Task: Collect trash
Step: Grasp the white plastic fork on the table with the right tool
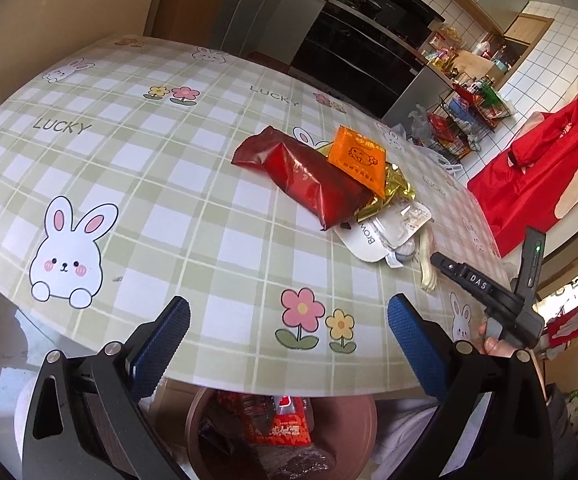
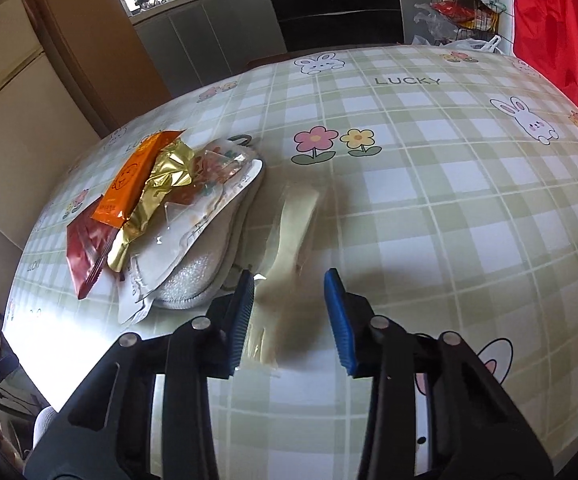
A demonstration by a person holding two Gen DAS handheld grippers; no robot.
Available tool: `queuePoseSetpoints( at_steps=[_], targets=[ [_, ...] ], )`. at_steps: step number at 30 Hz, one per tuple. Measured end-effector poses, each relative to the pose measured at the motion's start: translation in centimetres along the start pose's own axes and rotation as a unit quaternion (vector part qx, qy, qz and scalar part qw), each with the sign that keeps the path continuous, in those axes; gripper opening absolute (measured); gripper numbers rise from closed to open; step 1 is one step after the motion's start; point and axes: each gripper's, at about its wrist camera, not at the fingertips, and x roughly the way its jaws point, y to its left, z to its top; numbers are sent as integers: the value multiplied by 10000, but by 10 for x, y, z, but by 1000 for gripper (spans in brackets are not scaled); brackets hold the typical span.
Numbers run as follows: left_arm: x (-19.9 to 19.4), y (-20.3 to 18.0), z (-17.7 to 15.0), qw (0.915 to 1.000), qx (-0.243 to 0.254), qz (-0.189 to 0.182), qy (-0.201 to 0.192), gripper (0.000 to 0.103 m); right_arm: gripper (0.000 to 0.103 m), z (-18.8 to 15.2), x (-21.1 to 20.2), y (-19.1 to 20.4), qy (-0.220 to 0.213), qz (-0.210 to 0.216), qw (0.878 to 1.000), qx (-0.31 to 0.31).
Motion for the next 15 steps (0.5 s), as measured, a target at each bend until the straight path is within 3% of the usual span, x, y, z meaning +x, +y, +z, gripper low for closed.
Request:
queuePoseSetpoints(
  at_steps=[6, 9, 15],
  targets=[
    [29, 1, 31, 9952, -629, -740, 134, 85, 20, -1, 4, 7, -149, -54, 9997, -210],
    [47, 0, 43, 9913, -945, -894, 217, 79, 14, -2, 2, 10, -195, -111, 9992, -319],
    [77, -3, 62, 9856, -1366, -984, 167, 74, 14, -3, 0, 3, -182, 7, 9996, -195]
  ],
)
